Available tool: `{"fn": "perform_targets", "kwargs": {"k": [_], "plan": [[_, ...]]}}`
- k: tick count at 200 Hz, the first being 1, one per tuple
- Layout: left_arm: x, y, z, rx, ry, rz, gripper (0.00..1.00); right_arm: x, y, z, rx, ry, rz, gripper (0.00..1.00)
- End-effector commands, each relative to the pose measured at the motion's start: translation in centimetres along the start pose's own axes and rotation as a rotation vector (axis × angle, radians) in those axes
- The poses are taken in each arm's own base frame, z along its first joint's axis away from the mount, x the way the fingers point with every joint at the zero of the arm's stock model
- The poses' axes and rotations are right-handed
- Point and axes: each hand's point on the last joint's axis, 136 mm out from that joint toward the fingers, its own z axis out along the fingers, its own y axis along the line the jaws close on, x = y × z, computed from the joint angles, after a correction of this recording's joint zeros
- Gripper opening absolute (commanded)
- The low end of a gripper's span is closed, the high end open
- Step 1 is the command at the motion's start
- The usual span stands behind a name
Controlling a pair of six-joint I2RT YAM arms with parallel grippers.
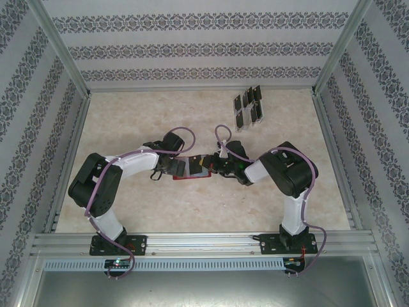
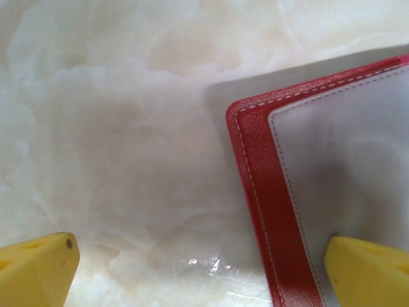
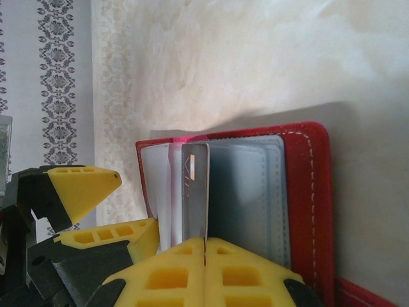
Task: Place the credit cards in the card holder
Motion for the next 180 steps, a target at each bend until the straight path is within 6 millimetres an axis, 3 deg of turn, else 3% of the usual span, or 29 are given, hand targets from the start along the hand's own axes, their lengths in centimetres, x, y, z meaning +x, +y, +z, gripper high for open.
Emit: {"fn": "perform_targets", "kwargs": {"k": [1,46,127,180], "plan": [[1.7,0.7,0.4,-0.055,0.047,0.009,1.0,1.6,-1.1,0.2,0.023,0.054,0.039,0.0],[1.8,2.6,-0.3,-0.156,0.047,0.014,1.0,1.3,-2.3,-0.3,0.055,0.037,0.067,0.0],[2.4,3.0,0.2,-0.185,0.077,0.018,1.0,1.5,-2.7,-0.4,0.082,0.05,0.076,0.0],[2.6,2.6,0.6,-0.164,0.088,0.015,1.0,1.8,-1.7,0.1,0.076,0.068,0.04,0.0]]}}
